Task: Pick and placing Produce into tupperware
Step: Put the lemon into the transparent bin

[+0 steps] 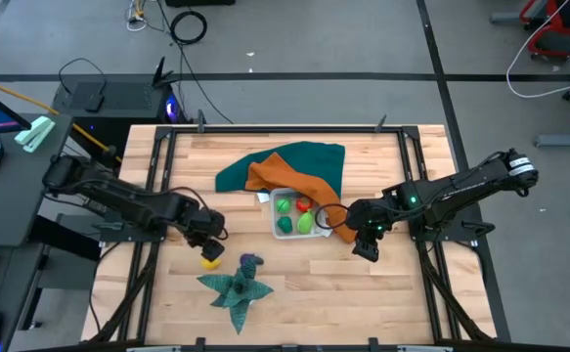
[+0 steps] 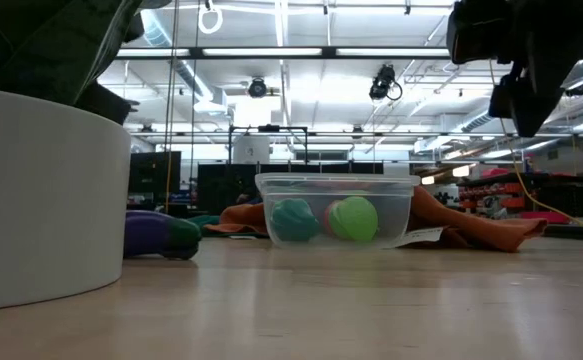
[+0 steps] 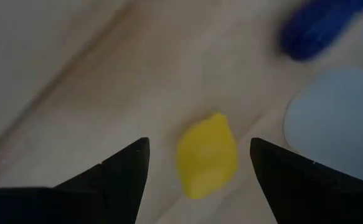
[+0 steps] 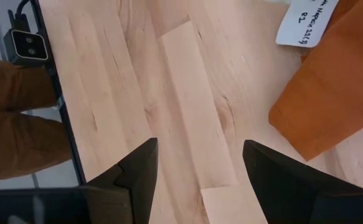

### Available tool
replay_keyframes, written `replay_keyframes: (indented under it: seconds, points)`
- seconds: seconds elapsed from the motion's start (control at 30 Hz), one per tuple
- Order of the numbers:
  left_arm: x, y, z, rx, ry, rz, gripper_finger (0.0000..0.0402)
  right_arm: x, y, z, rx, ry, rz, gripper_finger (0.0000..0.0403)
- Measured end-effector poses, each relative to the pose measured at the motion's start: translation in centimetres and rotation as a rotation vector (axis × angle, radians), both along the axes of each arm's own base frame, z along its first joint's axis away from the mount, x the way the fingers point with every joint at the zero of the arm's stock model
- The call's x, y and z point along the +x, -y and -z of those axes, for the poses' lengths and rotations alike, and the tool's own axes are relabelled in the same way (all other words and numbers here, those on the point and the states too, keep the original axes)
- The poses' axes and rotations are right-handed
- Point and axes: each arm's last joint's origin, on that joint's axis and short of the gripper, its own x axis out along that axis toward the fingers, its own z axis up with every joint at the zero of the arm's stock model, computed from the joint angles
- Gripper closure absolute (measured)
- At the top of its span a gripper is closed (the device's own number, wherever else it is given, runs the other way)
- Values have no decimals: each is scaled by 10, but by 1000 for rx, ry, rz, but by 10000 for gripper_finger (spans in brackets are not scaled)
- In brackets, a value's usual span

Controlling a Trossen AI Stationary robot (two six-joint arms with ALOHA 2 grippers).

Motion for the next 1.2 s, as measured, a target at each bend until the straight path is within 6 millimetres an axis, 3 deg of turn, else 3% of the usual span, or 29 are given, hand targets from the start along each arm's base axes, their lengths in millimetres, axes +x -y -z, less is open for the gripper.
replay_keyframes:
  seconds: [0.33, 0.8, 1.0, 1.2]
  points:
    - [-7, 15, -2, -58, -15, 90, 115, 0, 0, 0, -14, 10, -17, 204]
    - [-12, 15, 0, 35, -12, 245, 115, 0, 0, 0, -12, 12, -13, 204]
    - [-12, 14, 0, 33, -27, 186, 115, 1, 0, 0, -8, 7, 1, 204]
    - [-10, 7, 1, 68, -66, -92, 115, 1, 0, 0, -11, 9, 3, 204]
